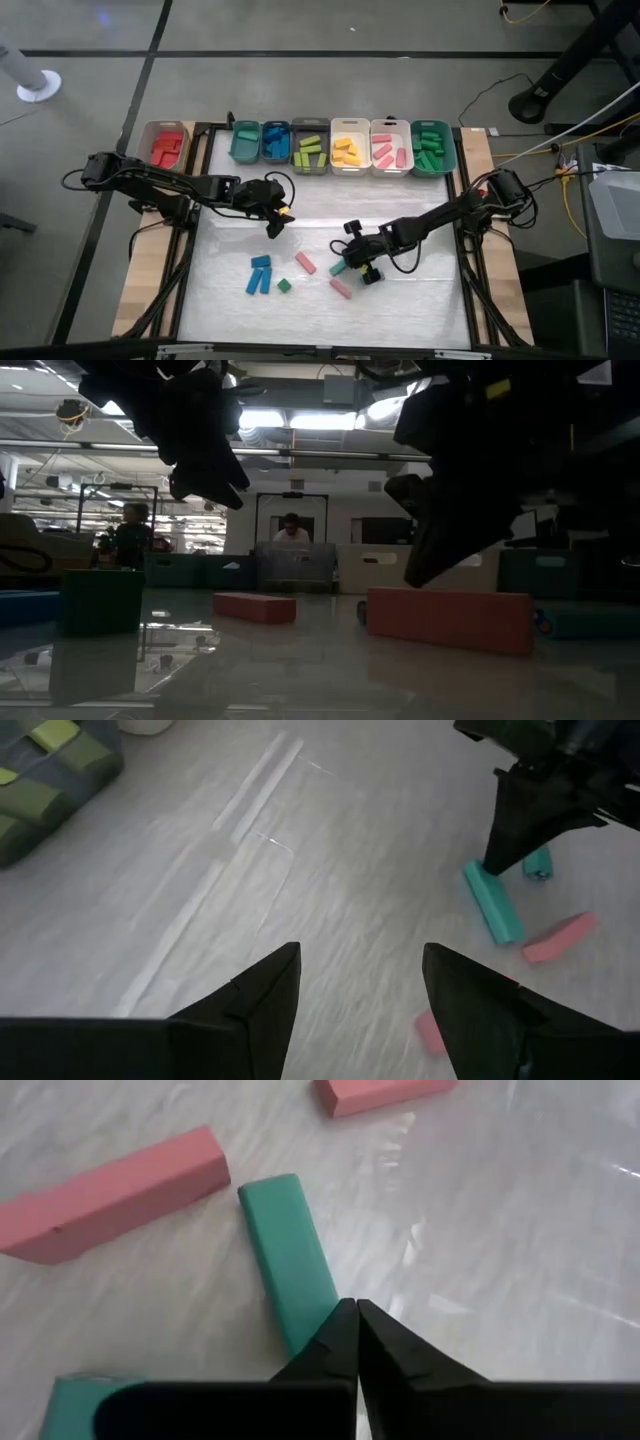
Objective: Sort blocks
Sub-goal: Put the light blue block into the left green bin
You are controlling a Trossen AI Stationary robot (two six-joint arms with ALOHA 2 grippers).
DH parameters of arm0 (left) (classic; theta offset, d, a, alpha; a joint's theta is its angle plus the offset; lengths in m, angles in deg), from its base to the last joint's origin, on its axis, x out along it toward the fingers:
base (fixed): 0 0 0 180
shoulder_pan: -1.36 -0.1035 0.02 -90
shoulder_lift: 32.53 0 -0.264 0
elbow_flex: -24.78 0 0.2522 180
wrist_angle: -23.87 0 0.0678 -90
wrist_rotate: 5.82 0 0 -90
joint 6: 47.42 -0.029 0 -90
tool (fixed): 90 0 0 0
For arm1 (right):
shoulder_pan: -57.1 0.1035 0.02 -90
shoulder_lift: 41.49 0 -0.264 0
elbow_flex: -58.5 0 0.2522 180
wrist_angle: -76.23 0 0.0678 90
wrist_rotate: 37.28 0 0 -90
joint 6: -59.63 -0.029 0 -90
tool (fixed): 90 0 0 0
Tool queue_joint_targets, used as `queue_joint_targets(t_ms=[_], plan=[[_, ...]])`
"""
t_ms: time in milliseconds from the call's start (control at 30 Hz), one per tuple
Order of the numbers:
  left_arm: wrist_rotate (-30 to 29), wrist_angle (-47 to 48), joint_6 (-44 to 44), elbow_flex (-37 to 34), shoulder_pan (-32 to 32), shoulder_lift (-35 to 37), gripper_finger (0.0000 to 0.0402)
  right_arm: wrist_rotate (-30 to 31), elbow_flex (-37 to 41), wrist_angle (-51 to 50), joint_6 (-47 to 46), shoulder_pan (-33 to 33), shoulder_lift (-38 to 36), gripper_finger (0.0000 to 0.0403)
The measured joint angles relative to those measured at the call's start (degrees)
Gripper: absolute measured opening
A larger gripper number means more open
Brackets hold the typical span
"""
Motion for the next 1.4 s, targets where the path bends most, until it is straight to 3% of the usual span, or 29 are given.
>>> queue_joint_targets(t_ms=[267, 600, 767, 1167, 1400], plan=[[-0.9, 0.0, -0.7, 0.0, 0.0, 0.0, 0.02, -0.4, 0.0, 0.1, -0.2, 0.1, 0.0, 0.0056], [-0.9, 0.0, -0.7, 0.0, 0.0, 0.0, 0.02, -0.4, 0.0, 0.2, -0.4, 0.1, 0.0, 0.0168], [-0.9, 0.1, -0.7, 0.0, 0.0, 0.0, 0.02, -1.4, -0.1, 0.7, -2.7, 0.1, 0.6, 0.02], [-0.9, 0.1, -0.7, 0.0, 0.0, 0.0, 0.02, -3.6, -0.3, 1.3, -3.1, 0.1, 4.7, 0.0201], [-0.9, 0.2, -0.7, 0.0, 0.0, 0.0, 0.02, -3.8, -0.1, 3.0, -3.1, 0.2, 5.0, 0.0126]])
